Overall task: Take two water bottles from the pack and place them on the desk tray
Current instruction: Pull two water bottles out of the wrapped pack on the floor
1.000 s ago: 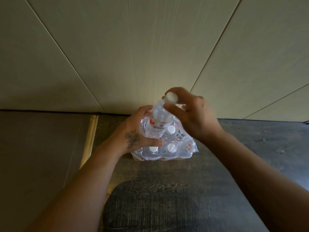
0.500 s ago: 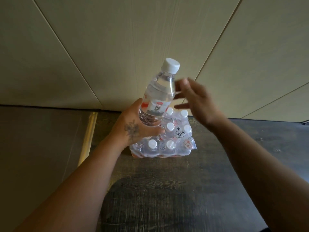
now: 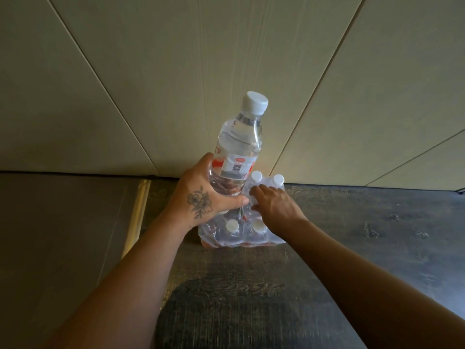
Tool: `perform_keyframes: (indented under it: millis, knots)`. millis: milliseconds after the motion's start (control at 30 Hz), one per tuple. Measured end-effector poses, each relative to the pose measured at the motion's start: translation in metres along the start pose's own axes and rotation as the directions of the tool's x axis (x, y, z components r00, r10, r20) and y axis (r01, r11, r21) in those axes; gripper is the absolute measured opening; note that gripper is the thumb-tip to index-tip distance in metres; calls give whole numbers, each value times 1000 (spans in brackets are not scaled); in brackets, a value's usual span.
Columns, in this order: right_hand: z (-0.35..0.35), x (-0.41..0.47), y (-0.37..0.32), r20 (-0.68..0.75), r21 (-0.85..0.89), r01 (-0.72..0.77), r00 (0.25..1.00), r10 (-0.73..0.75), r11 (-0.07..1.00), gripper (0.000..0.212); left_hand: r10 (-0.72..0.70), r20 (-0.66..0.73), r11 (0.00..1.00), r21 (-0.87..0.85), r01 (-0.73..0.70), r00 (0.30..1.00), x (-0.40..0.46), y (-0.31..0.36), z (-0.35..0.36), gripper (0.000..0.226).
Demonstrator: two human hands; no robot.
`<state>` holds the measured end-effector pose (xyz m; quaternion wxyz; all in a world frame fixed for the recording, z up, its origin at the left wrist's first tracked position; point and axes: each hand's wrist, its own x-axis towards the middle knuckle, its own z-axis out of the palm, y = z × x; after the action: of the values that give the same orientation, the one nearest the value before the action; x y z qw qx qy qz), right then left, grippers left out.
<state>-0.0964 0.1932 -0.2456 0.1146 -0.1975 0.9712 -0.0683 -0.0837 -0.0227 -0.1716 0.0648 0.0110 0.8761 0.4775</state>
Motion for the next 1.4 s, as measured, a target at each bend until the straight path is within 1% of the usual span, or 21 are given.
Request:
perform_keyframes:
  millis: [100, 167, 333, 467, 533, 633, 733, 867, 933, 1067, 1167, 1300, 1367, 1400]
  knots:
    - [-6, 0, 4, -5, 31, 11, 1000, -10, 999, 36, -13, -29, 1000, -8, 12, 999, 0, -4, -4, 86]
    - [-18, 0, 7, -20, 52, -9, 1000, 10, 999, 36, -21, -42, 1000, -1, 21, 999, 0, -7, -5, 87]
    - [-90, 8, 1, -86, 155, -36, 995, 50, 987, 34, -9, -94, 1000, -1, 9, 996, 5, -7, -5, 83]
    - [-169, 4, -10, -238, 180, -4, 970, 47, 984, 31, 1, -55, 999, -37, -3, 998, 6, -1, -4, 85]
    - [-204, -3, -14, -313, 180, 16, 949, 41, 984, 29, 20, -53, 1000, -10, -21, 998, 7, 0, -4, 88]
    - [-233, -12, -17, -421, 185, 31, 906, 50, 982, 29, 12, -60, 1000, 3, -12, 998, 4, 2, -6, 90]
    - [-236, -11, -16, -476, 190, 25, 877, 70, 982, 31, -1, -54, 1000, -18, 0, 999, 2, 4, -8, 85]
    - [-218, -1, -9, -410, 183, -19, 907, 94, 983, 35, -14, -34, 1000, -16, 13, 999, 5, 0, -9, 76]
    - [-207, 2, -5, -384, 168, -23, 919, 87, 985, 36, -27, -31, 999, -18, 26, 999, 7, -4, -10, 77]
    - [-195, 5, 4, -380, 172, -20, 921, 85, 985, 33, -68, -16, 997, -47, 67, 998, 9, -7, -11, 80]
    - [-187, 9, 13, -397, 235, 10, 914, 87, 972, 31, -80, -16, 992, -97, 78, 997, 10, -5, -7, 79]
    - [-172, 13, 25, -431, 380, 139, 901, 43, 915, 29, -102, -2, 977, -187, 100, 995, 11, 3, 5, 94]
    - [-159, 16, 28, -440, 432, 191, 898, 21, 881, 35, -100, -9, 970, -224, 96, 995, 13, 6, 10, 103]
    - [-151, 17, 29, -430, 471, 190, 902, 36, 861, 42, -100, -15, 965, -244, 94, 995, 13, 7, 12, 107]
